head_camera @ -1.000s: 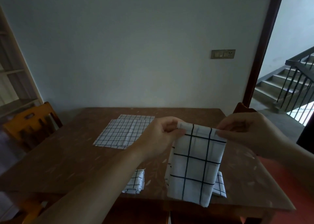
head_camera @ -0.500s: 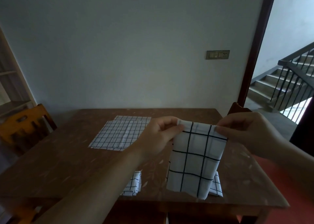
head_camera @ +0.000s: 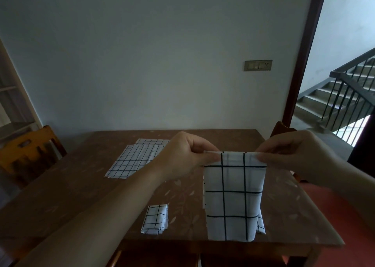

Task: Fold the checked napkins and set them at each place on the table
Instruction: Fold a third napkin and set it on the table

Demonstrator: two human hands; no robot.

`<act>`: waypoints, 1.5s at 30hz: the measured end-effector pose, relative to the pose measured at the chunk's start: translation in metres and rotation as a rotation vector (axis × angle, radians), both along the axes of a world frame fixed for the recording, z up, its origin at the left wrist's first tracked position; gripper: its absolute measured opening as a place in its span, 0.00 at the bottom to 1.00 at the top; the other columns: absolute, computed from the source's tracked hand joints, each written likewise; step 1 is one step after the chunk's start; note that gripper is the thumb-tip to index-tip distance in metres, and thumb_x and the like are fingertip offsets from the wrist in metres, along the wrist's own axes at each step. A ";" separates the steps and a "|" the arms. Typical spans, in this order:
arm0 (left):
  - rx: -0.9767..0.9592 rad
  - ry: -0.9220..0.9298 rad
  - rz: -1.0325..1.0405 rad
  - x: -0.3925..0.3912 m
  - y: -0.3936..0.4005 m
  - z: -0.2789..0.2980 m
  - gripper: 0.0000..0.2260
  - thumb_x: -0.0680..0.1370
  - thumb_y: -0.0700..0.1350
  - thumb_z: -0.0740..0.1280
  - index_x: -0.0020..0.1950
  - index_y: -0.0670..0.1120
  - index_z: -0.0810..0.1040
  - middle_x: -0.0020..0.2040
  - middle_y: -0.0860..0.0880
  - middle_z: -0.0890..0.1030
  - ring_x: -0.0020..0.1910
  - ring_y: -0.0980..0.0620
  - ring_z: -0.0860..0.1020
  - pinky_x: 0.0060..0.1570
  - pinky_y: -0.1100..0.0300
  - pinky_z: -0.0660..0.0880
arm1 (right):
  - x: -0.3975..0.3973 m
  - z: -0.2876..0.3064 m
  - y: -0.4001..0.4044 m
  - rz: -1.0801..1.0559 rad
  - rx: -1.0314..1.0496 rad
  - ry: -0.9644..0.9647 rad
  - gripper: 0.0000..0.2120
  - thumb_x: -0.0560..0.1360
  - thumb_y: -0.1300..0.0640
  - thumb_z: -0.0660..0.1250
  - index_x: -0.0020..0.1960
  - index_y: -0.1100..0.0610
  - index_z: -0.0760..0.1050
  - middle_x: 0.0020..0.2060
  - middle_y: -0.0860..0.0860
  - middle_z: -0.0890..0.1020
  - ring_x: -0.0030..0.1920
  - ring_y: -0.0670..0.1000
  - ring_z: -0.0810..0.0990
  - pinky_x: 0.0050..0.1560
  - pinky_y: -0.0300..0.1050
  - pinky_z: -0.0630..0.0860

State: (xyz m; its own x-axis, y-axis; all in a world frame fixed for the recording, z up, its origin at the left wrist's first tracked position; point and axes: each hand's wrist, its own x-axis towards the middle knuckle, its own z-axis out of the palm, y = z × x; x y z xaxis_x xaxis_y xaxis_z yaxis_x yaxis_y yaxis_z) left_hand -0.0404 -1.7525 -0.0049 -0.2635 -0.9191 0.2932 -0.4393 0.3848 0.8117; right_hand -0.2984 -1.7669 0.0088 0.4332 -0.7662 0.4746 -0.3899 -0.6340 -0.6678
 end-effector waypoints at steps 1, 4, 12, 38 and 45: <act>0.000 -0.015 0.009 0.001 0.000 0.000 0.03 0.73 0.47 0.74 0.45 0.51 0.85 0.41 0.52 0.86 0.43 0.53 0.85 0.51 0.48 0.81 | 0.001 0.000 0.000 0.005 0.004 -0.010 0.04 0.64 0.52 0.73 0.39 0.47 0.84 0.34 0.44 0.85 0.35 0.43 0.84 0.36 0.30 0.77; -0.010 -0.054 0.039 0.004 0.000 0.002 0.02 0.72 0.50 0.75 0.43 0.55 0.86 0.40 0.54 0.86 0.42 0.46 0.85 0.47 0.42 0.81 | 0.003 0.002 0.002 0.002 -0.012 0.005 0.06 0.66 0.56 0.74 0.40 0.46 0.84 0.33 0.41 0.85 0.35 0.41 0.83 0.35 0.28 0.76; -0.130 -0.372 -0.066 -0.023 0.003 0.018 0.11 0.75 0.58 0.69 0.51 0.54 0.83 0.44 0.58 0.84 0.43 0.64 0.81 0.45 0.64 0.79 | 0.017 0.004 0.004 -0.014 -0.042 0.083 0.04 0.67 0.56 0.75 0.37 0.47 0.84 0.33 0.43 0.85 0.35 0.44 0.83 0.37 0.34 0.78; -0.246 -0.046 0.000 0.001 -0.046 0.045 0.04 0.77 0.47 0.69 0.44 0.53 0.83 0.41 0.48 0.85 0.40 0.54 0.82 0.45 0.60 0.78 | 0.007 -0.021 0.001 0.057 0.259 0.226 0.13 0.70 0.53 0.74 0.28 0.42 0.81 0.28 0.46 0.83 0.27 0.42 0.79 0.32 0.33 0.74; -0.212 -0.031 -0.117 -0.012 -0.042 0.040 0.07 0.74 0.55 0.67 0.44 0.55 0.83 0.35 0.30 0.76 0.28 0.42 0.69 0.30 0.57 0.69 | 0.014 -0.010 -0.007 0.062 0.208 0.285 0.15 0.64 0.34 0.69 0.36 0.45 0.81 0.32 0.46 0.83 0.32 0.47 0.81 0.37 0.41 0.79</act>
